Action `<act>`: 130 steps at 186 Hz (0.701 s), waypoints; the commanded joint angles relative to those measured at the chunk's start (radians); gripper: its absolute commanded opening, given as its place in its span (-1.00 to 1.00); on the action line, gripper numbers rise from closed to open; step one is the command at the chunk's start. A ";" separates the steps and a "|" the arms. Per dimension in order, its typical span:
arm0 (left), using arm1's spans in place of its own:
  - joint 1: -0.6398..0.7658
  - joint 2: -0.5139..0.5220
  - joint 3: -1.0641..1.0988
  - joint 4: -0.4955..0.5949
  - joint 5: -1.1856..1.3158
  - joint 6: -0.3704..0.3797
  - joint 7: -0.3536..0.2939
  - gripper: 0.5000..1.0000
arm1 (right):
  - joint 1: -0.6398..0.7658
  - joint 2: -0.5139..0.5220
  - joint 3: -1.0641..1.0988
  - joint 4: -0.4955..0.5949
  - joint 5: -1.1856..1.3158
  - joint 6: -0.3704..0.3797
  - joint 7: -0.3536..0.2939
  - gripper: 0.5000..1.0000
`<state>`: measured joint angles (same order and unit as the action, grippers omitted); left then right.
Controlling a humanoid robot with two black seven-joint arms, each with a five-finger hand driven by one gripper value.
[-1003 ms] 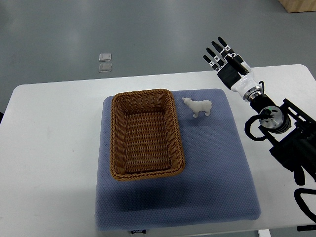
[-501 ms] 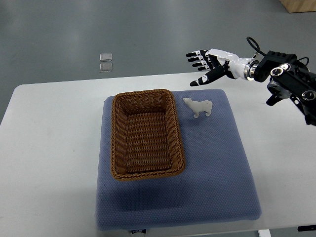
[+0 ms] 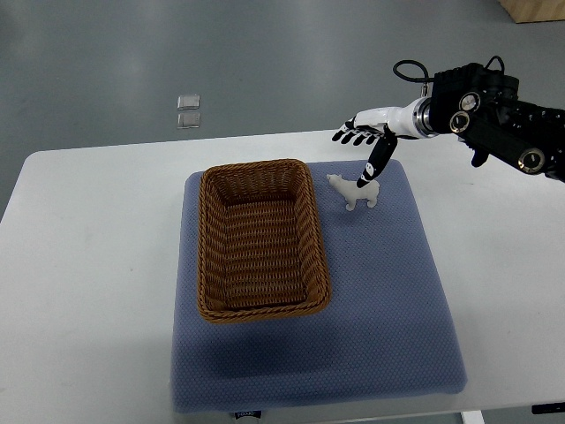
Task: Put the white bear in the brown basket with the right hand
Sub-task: 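Swing the right hand over the white polar bear figurine, then lower the right hand and close its fingers around the white bear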
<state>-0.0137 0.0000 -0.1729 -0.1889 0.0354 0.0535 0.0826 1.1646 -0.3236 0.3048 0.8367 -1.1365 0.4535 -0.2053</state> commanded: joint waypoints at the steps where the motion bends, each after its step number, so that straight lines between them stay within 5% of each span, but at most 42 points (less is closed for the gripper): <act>1: 0.000 0.000 0.001 -0.001 0.001 0.000 0.000 1.00 | -0.025 0.017 -0.003 -0.001 -0.006 -0.035 0.001 0.69; 26: 0.000 0.000 0.001 -0.001 0.001 0.000 0.000 1.00 | -0.052 0.034 -0.012 -0.001 -0.009 -0.085 0.003 0.64; 45: 0.000 0.000 0.001 0.000 0.000 0.000 0.000 1.00 | -0.080 0.049 -0.015 -0.008 -0.046 -0.101 0.007 0.33; 102: 0.000 0.000 0.000 -0.001 0.001 0.000 0.000 1.00 | -0.109 0.061 -0.026 -0.018 -0.101 -0.121 0.020 -0.05; 130: 0.000 0.000 0.000 0.000 0.000 0.000 0.000 1.00 | -0.115 0.063 -0.047 -0.030 -0.105 -0.127 0.034 -0.44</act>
<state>-0.0139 0.0000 -0.1733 -0.1893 0.0355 0.0536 0.0829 1.0522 -0.2616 0.2733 0.8124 -1.2394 0.3287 -0.1810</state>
